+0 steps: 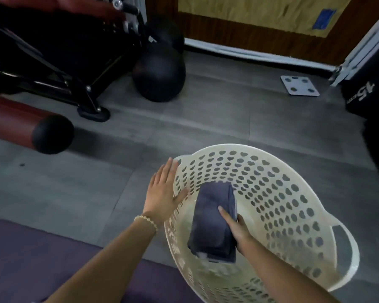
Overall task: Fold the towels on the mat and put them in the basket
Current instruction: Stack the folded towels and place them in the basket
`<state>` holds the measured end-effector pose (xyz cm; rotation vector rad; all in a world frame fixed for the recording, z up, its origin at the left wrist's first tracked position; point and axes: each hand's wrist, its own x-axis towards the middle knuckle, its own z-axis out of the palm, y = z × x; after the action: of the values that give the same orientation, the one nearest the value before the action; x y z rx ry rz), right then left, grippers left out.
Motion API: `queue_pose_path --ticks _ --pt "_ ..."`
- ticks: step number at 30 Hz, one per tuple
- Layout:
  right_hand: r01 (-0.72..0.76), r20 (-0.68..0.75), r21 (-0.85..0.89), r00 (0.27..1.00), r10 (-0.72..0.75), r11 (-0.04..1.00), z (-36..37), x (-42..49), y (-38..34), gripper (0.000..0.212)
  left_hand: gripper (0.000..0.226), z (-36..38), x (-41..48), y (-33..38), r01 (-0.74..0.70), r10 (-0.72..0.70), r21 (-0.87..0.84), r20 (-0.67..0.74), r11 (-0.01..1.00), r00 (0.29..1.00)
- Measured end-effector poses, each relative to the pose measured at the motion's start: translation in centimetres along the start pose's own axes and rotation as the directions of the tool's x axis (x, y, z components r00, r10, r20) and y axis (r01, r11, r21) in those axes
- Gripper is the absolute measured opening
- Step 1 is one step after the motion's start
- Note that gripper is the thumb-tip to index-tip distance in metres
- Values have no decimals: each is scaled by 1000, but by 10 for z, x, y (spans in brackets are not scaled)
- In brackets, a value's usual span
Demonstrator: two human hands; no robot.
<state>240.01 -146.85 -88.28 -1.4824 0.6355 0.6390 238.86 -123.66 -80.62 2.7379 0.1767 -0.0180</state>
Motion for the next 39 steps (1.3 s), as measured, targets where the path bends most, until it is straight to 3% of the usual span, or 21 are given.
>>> queue_pose_path --ticks 5,9,13,16,23,25,28,30,35,39 --pt "-44 21 -13 999 45 999 2 65 35 102 92 12 17 6 3 5 85 -96 996 995" --pt "-66 8 -47 998 67 997 10 102 56 78 89 18 12 8 -5 25 120 -163 993 986" --pt "-21 58 -69 998 25 997 23 131 79 91 84 22 16 13 18 13 129 -236 991 972" --pt "-19 43 -81 999 22 997 32 143 94 73 82 26 19 14 25 14 140 -272 990 962" --pt "-37 -41 -183 999 29 982 31 157 112 51 81 26 18 13 33 18 170 -290 985 957" --pt "-33 -10 -222 999 32 975 32 153 107 60 80 26 19 15 40 10 163 -296 986 955" --pt "-45 -21 -240 999 41 970 25 157 111 107 79 28 21 17 37 14 162 -303 986 953" --pt "-54 8 -218 998 57 975 22 143 97 102 79 26 22 18 53 -2 169 -288 984 958" --pt "147 112 -339 987 -116 929 16 95 36 73 81 18 21 15 22 3 153 -158 988 987" --pt "334 296 -412 929 -222 848 17 51 -25 90 82 3 14 13 -6 15 141 -62 990 998"
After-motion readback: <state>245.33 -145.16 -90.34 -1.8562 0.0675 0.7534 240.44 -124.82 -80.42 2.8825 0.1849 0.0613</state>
